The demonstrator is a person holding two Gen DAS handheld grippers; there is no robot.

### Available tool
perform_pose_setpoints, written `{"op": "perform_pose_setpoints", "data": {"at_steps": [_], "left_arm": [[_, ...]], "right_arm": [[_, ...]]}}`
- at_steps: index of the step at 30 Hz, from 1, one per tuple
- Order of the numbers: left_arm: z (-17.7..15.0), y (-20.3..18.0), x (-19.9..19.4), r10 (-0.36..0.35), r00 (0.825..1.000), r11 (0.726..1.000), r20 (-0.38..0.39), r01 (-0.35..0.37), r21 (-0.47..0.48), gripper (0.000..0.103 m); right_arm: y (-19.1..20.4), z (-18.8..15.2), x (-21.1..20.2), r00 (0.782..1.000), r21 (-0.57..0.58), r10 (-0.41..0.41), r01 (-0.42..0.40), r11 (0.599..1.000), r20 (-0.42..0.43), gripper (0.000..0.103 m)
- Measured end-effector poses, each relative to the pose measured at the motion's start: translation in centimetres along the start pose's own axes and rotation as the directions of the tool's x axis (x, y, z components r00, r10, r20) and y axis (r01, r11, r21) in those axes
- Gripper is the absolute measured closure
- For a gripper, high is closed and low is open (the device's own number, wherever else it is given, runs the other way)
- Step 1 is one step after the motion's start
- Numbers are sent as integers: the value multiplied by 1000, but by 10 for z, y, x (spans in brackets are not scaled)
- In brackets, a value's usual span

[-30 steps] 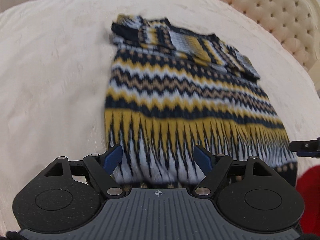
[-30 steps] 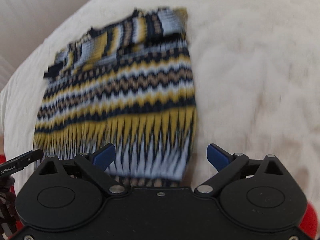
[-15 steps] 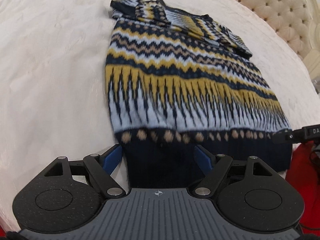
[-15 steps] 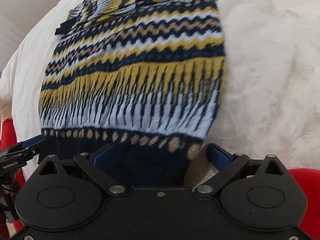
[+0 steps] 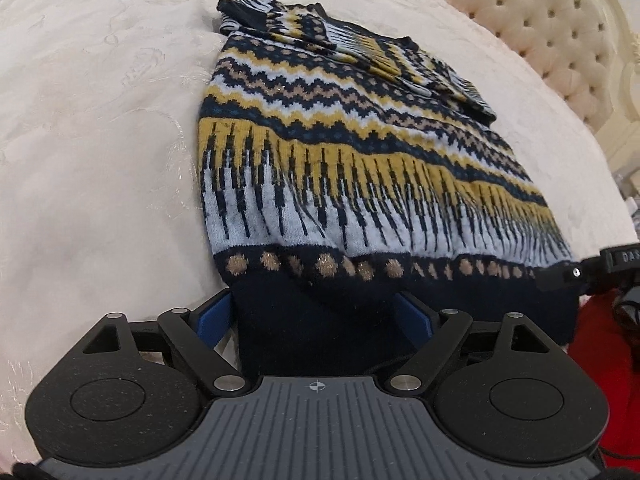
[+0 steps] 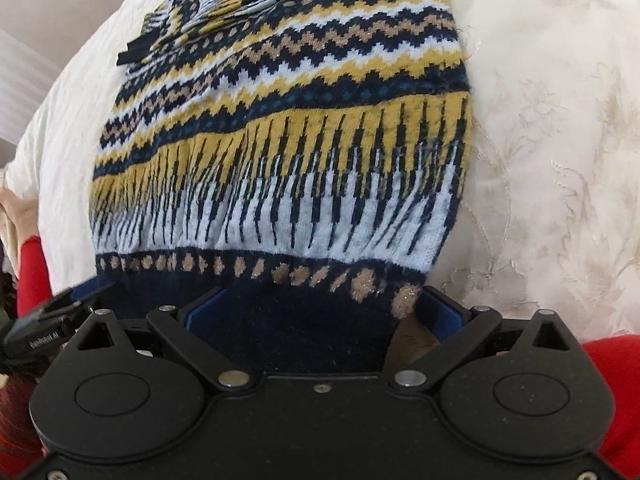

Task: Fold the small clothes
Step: 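Grasp the hem with both tools and lift it toward the collar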

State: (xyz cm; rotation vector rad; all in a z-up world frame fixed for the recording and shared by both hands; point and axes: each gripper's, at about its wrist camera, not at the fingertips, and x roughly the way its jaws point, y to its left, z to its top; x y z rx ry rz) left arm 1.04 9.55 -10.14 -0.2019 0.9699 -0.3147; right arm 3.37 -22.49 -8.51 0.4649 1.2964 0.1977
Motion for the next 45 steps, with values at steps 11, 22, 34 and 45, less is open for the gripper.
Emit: {"op": "perform_pose_setpoints", "data": {"at_steps": [11,22,34,45], "left_arm": [[-6,19,-16,-61,998,997,-7,61,-50,83],[-1,12,-52,-107,974,991,201,120,-54,97],[38,-2,-72,-127,938,989,322,143,-27,97],[53,3,-79,-132,921,986,367,161,-50,97]], "right_arm": [[3,0,-2,1000,-10,-4,4,1000,22,17],[0,-12,-42,946,-55,152,-142,988,285,86],[-10,-4,-67,851,-46,278,-289,956,445,90],[-17,8,-75,808,-55,338,-357,932,483,90]]}}
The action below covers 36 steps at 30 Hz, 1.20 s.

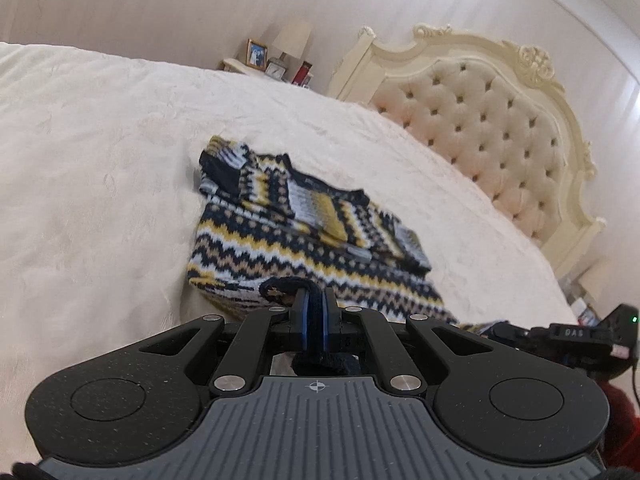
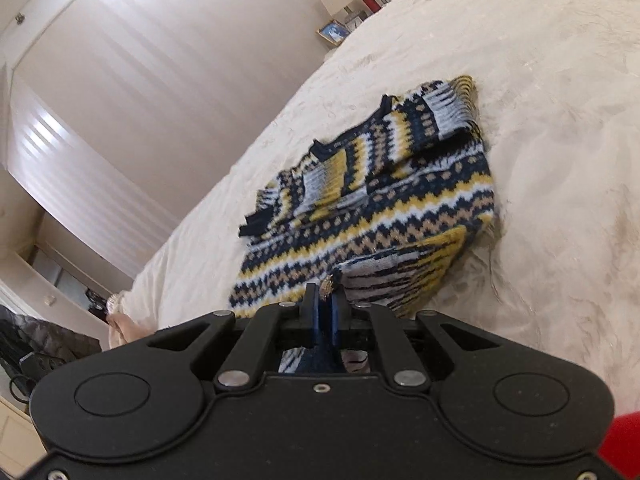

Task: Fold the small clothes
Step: 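Grasp the hem with both tools and lift it toward the collar, then lay the hem over the collar and open both tools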

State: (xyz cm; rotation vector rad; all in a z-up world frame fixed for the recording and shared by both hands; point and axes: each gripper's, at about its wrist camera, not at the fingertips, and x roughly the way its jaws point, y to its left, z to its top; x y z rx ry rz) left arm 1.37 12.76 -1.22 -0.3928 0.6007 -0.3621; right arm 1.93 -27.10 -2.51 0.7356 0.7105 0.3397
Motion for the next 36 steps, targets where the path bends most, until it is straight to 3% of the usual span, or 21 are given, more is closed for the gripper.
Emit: {"op": "perform_pose_setpoints", "data": {"at_steps": [12,19,23,29,33,36], "left_arm": [[83,-8,33,-19,989,999,144,13,45,97],[127,-2,84,-12,984,1000,179,11,3,97],[144,2,118,23,982,1000,189,-25,7,97],[149,24,170,97,989,995,114,-96,-13,97],[132,28,187,125,992,989,29,-127,76,95],[116,29,190,150,988,977,-34,-142,161,67]], "right_arm": [[-9,80,23,980,60,62,-75,995,188,90],[-27,130,67,965,89,23,-48,995,261,90],[-41,149,97,959,114,-23,-9,993,281,90],[-73,160,139,955,145,-98,59,988,279,89],[-86,152,143,950,126,-129,97,987,283,83],[-96,141,141,950,99,-119,94,991,289,80]]}}
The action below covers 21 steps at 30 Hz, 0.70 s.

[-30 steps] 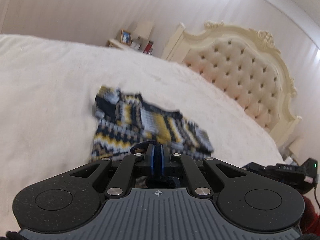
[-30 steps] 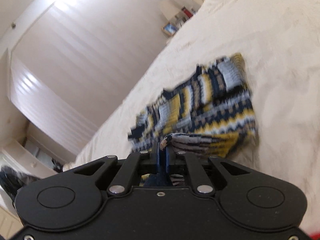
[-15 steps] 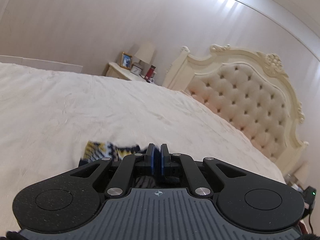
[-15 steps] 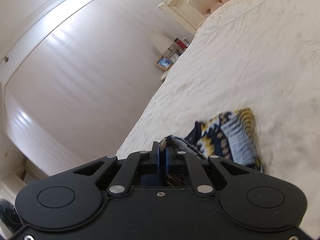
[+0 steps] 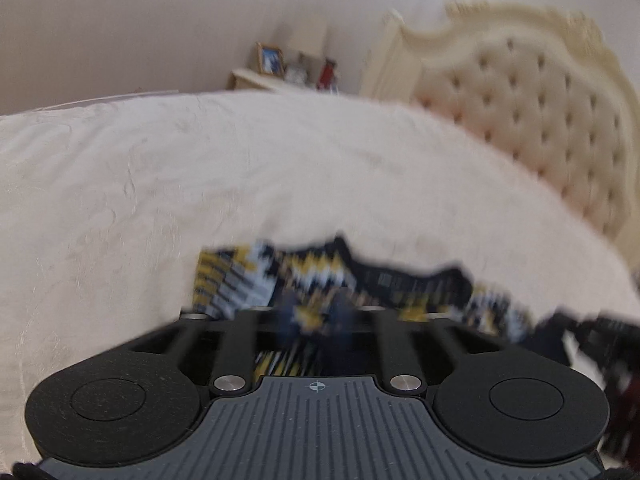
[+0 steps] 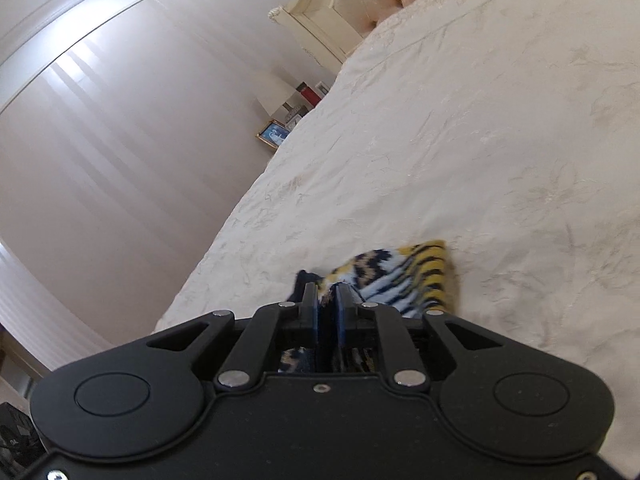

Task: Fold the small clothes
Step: 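Lay the hem over the collar and open both tools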

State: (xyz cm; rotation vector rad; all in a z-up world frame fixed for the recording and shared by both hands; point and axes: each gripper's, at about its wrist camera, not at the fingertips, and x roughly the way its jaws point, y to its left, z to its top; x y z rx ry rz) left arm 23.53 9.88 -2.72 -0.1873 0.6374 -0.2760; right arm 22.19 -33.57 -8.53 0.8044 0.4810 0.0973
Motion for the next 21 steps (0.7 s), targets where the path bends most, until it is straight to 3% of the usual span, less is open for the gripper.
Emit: {"op": "perform_pose_setpoints", "data": {"at_steps": [3,5,7,12,21], "left_arm": [[-14,1,-2,-14,999,1000,-40,15,5,67],[-18,1,-5,-35,999,999,-41,34,-27,66],[-18,2,-2,-66,996,996,-63,62,-67,57],[-16,-1,13,-82,992,992,-100,72,-99,56],[-6,1,43,-138,979,971,-151,104,-215,56]], "right_arm": [[-7,-8,1,999,-13,-2,2,1000,-35,69],[-4,-8,1,999,-12,9,-10,1000,-50,56],[1,-6,1,998,-14,38,-39,999,-59,49],[12,-9,3,996,-85,17,-24,996,-89,49],[9,-15,10,987,-76,17,-29,997,-158,49]]}}
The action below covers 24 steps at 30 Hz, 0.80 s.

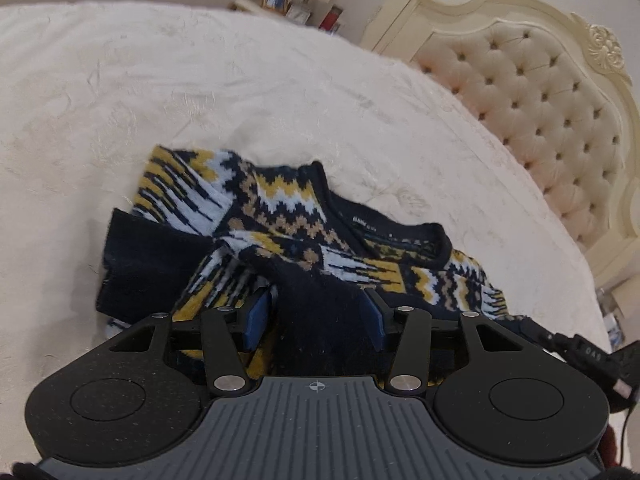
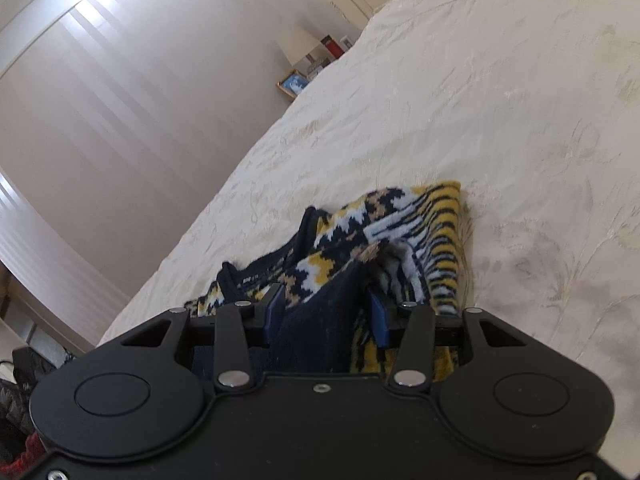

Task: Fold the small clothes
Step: 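Lay the hem over the collar and open both tools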

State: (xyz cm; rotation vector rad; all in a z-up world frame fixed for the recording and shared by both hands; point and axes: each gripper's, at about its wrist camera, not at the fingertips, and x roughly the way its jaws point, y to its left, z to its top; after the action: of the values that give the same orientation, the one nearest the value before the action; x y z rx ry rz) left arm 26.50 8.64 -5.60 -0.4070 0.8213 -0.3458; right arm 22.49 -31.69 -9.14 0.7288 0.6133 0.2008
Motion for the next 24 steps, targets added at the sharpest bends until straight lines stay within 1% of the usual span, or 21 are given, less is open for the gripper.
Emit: {"op": "perform_pose_setpoints", "data": {"at_steps": [2,3,4,5,7,9,10,12,14,17,19,21,22,23,24], "left_arm": [[2,2,9,-27,998,1000,-53,27,-7,58],[1,2,11,-35,997,999,-69,36,2,74],[0,0,12,-25,997,999,-69,27,23,99],[-1,-3,11,-13,998,999,-62,16,45,98],[-5,-9,0,-24,1000,998,-16,25,56,98],[-7,-14,-18,-60,998,997,36,59,47,98],[-7,-16,-27,-79,995,996,62,77,45,98],[-3,-20,-42,-93,990,995,104,88,53,98],[6,-19,-49,-96,987,995,129,90,48,98],[21,-9,-42,-78,985,997,151,78,2,98],[29,-1,-29,-62,988,997,144,68,-38,98],[34,2,-10,-31,992,999,121,36,-36,96],[36,2,-2,-10,994,1000,109,13,-29,96],[37,3,5,13,995,1000,101,-10,-24,93],[38,5,12,34,996,999,84,-32,-26,82]], "right_arm": [[1,-1,3,1000,-12,-5,5,1000,-13,49],[1,-2,4,1000,-22,-13,13,1000,-17,53],[3,-3,4,1000,-40,-16,16,999,-15,73],[5,-3,4,1000,-57,-18,17,998,-14,89],[10,0,0,1000,-74,-7,6,997,-18,89],[19,6,-8,999,-82,32,-32,996,-1,89],[23,11,-13,998,-76,60,-59,995,16,89],[30,20,-18,993,-48,107,-105,993,51,89],[33,30,-15,990,-25,127,-125,992,62,89],[36,40,2,992,-1,113,-114,994,53,89],[32,43,19,995,29,98,-99,995,34,89],[27,43,39,999,31,45,-45,998,6,88],[25,43,48,1000,22,11,-11,1000,-9,83],[22,42,58,999,8,-19,20,1000,-28,83],[18,40,64,998,2,-41,41,999,-38,83]]}}
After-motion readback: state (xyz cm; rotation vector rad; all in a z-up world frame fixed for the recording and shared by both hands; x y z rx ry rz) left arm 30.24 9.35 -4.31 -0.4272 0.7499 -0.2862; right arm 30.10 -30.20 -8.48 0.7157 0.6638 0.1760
